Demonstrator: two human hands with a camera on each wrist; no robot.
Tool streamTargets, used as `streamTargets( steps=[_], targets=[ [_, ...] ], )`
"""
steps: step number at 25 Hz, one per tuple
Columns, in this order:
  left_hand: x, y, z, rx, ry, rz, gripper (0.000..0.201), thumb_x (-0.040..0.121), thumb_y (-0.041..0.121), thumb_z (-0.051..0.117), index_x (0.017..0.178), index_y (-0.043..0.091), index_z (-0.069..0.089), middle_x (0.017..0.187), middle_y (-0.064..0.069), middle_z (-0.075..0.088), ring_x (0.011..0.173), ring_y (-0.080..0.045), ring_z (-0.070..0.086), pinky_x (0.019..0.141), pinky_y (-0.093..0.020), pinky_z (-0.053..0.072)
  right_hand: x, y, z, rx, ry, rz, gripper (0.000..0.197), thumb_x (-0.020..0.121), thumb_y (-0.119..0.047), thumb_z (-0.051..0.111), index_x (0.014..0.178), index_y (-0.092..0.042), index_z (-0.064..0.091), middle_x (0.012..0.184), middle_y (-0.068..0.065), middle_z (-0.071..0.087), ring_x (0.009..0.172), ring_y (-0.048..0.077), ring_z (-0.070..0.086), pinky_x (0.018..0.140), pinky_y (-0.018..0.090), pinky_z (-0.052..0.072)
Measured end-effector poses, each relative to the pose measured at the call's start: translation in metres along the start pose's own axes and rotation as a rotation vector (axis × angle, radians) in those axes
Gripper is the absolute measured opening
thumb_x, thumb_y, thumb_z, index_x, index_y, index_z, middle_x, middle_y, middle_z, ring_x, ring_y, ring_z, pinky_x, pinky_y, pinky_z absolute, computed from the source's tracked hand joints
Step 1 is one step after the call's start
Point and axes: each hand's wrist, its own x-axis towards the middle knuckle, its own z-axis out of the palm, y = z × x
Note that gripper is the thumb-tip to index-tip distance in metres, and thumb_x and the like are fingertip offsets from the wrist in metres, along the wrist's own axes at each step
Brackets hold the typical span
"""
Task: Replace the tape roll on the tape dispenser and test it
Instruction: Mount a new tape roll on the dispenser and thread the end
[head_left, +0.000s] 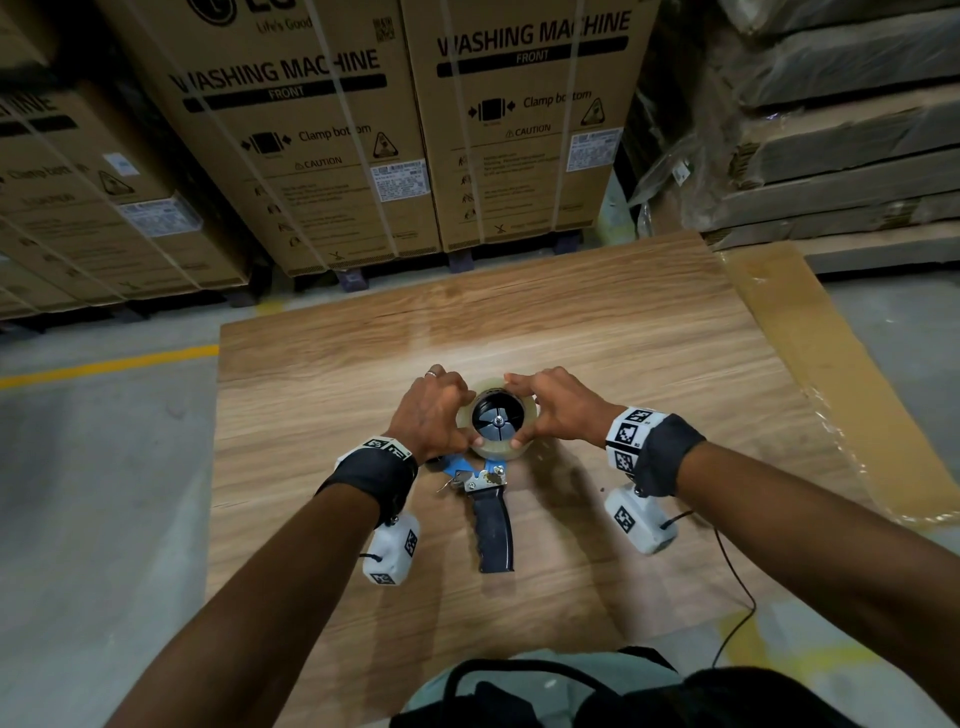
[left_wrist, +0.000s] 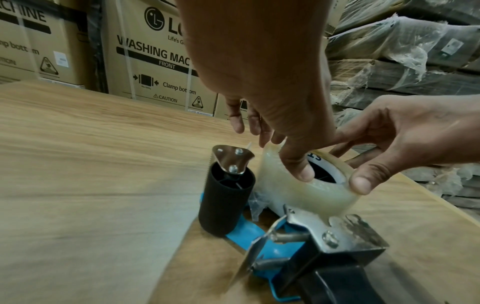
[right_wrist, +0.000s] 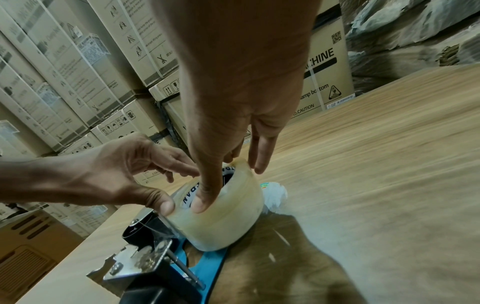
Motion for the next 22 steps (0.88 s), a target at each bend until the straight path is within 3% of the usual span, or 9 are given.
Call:
streamTargets(
  steps=[7,18,22],
  targets=[
    [-0.003,-0.002,0.007,0.035,-0.027,-0.017,0.063,0.074,0.055,0.075,0.128,0.024,0.067,0.131,-0.001,0.057,0.121,-0.028,0.046,0.096,-0.041,0.038,0.000,0.008,0.002,0.047,-0.022,-0.035,0.099,0.068,-0.032,0.096,0.152,-0.009,0.050,0.162,0.007,0.043,0.147,0.027,0.046,0.118,0.032,0.036],
    [0.006,-0.007,0.008,0.052,-0.066,-0.006,0.070,0.068,0.067,0.075,0.124,0.026,0.071,0.126,0.001,0.058,0.118,-0.027,0.047,0.094,-0.039,0.039,0.005,0.019,0.008,0.117,-0.027,-0.031,0.097,0.067,-0.032,0.096,0.151,-0.010,0.052,0.163,0.001,0.042,0.146,0.026,0.047,0.117,0.042,0.042],
    [0.010,-0.008,0.010,0.046,-0.065,-0.020,0.071,0.067,0.066,0.078,0.121,0.020,0.074,0.124,0.003,0.059,0.117,-0.025,0.046,0.094,-0.038,0.037,0.007,0.025,0.012,0.156,-0.027,-0.047,0.095,0.067,-0.034,0.097,0.149,-0.012,0.055,0.162,0.000,0.044,0.144,0.027,0.049,0.115,0.046,0.045]
  ],
)
